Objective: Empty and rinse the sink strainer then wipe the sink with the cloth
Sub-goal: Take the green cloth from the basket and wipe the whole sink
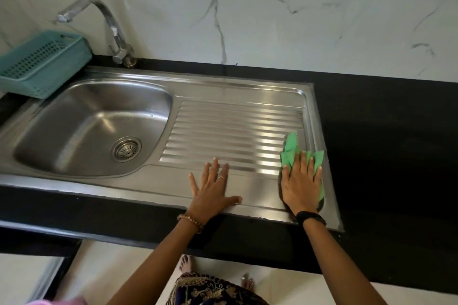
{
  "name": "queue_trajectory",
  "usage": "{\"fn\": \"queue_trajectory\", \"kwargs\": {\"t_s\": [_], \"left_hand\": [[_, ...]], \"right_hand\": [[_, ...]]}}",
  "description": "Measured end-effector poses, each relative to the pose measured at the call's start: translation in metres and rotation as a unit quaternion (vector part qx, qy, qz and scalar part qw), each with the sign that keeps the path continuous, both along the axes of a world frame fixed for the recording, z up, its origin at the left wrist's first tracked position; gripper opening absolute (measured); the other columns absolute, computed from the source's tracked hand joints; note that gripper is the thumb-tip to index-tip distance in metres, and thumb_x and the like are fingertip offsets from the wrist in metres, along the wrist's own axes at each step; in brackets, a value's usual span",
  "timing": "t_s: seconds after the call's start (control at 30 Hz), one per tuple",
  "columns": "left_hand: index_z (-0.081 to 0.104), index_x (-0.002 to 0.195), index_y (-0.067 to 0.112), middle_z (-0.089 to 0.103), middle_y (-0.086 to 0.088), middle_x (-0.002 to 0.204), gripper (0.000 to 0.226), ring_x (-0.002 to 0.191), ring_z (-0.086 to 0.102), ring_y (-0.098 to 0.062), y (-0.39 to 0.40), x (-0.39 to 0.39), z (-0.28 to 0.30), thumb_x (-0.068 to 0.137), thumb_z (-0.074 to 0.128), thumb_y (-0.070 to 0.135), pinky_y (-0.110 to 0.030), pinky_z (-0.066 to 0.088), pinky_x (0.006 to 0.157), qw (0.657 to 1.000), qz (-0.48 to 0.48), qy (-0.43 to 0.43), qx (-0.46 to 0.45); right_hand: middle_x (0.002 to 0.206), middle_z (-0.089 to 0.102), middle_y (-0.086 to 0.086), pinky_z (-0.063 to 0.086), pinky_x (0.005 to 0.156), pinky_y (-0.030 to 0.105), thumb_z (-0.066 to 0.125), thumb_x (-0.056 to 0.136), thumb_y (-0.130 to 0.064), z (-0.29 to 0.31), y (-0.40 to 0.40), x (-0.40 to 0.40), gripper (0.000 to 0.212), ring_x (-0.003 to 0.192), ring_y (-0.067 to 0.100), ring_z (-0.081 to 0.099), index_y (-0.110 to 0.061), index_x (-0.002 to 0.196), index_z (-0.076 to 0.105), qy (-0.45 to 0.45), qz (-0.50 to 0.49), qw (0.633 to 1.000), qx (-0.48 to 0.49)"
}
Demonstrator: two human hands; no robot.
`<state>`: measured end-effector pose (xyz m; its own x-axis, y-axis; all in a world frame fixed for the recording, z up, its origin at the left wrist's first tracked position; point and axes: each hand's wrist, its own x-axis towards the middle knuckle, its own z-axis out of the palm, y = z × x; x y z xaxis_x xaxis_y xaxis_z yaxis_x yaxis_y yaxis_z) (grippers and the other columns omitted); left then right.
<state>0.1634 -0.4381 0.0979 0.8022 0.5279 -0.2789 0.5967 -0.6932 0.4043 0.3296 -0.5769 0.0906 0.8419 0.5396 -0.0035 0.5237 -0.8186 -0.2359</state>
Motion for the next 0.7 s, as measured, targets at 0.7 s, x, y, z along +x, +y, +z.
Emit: {"fn": "queue_trajectory", "kwargs": {"t_s": [0.7], "left_hand": [[-0.004,0.147,0.016,-0.008,-0.006,0.158,0.118,0.145,-0.008,-0.021,0.065,-0.076,-0.006,0.062,0.045,0.082,-0.048,-0.003,0.117,0.972,0.226,0.044,0.05]], "right_hand": [[0.159,0.009,0.007,-0.007,0.118,0.047,0.024,0.099,-0.039,-0.001,0.236,-0.128,0.055,0.147,0.028,0.0,-0.016,0.148,0.014,0.056,0.361,0.931,-0.017]]}}
